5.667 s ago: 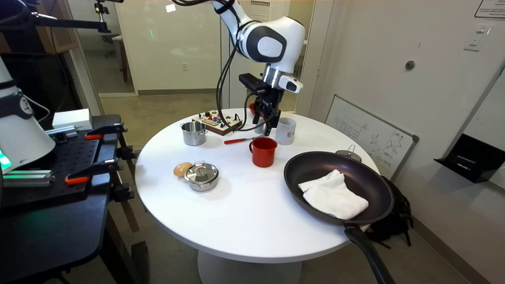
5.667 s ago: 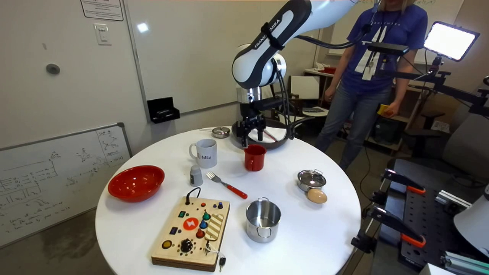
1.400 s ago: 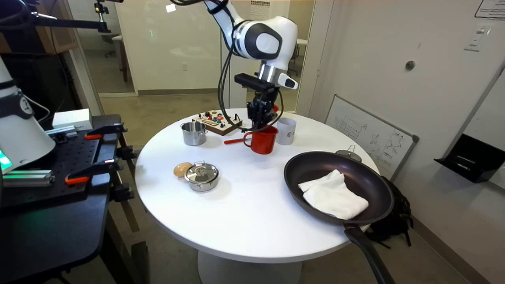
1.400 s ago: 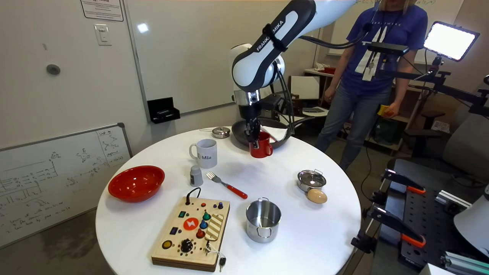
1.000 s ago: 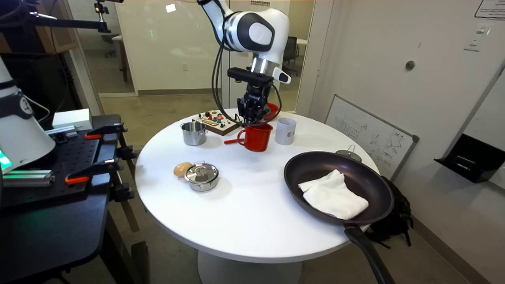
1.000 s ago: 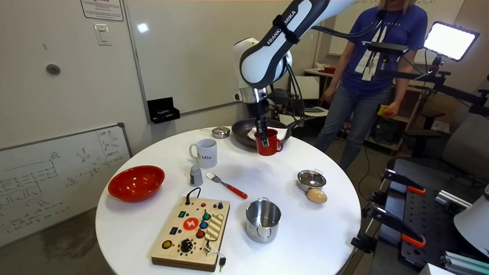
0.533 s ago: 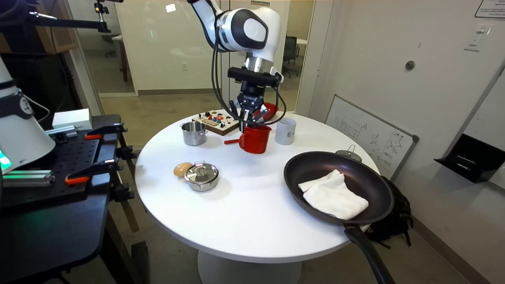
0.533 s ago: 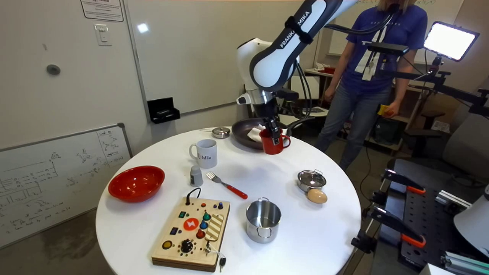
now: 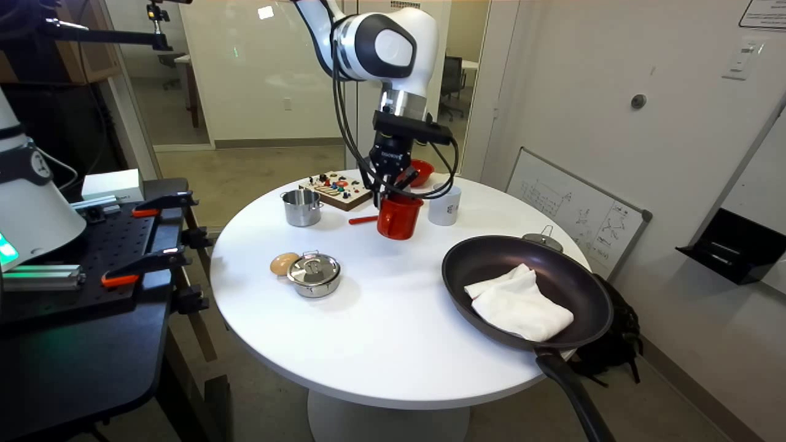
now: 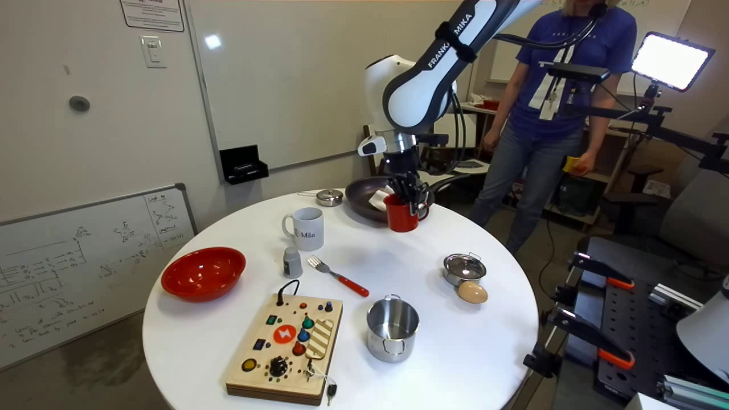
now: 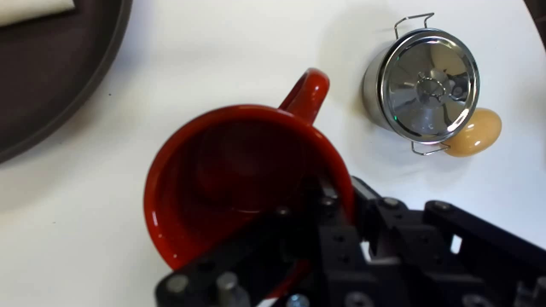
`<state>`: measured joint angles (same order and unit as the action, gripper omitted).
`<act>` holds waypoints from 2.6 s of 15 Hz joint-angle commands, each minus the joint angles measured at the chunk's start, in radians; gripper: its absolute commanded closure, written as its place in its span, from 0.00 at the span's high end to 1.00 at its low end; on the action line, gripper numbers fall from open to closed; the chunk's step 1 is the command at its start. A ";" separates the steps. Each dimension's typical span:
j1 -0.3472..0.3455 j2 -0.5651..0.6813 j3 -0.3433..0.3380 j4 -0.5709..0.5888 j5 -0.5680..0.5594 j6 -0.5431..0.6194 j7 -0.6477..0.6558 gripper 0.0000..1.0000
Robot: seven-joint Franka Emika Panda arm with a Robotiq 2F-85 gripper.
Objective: Move the red cup slightly to the left
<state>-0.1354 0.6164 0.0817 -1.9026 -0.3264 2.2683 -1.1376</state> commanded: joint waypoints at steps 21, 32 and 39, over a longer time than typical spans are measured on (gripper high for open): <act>0.137 0.005 0.006 0.049 -0.002 -0.018 -0.150 0.02; 0.152 0.097 0.026 0.205 -0.006 -0.134 -0.243 0.02; 0.202 0.126 0.029 0.253 -0.029 -0.169 -0.239 0.02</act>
<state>0.0410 0.7235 0.1116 -1.6944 -0.3428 2.1468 -1.3624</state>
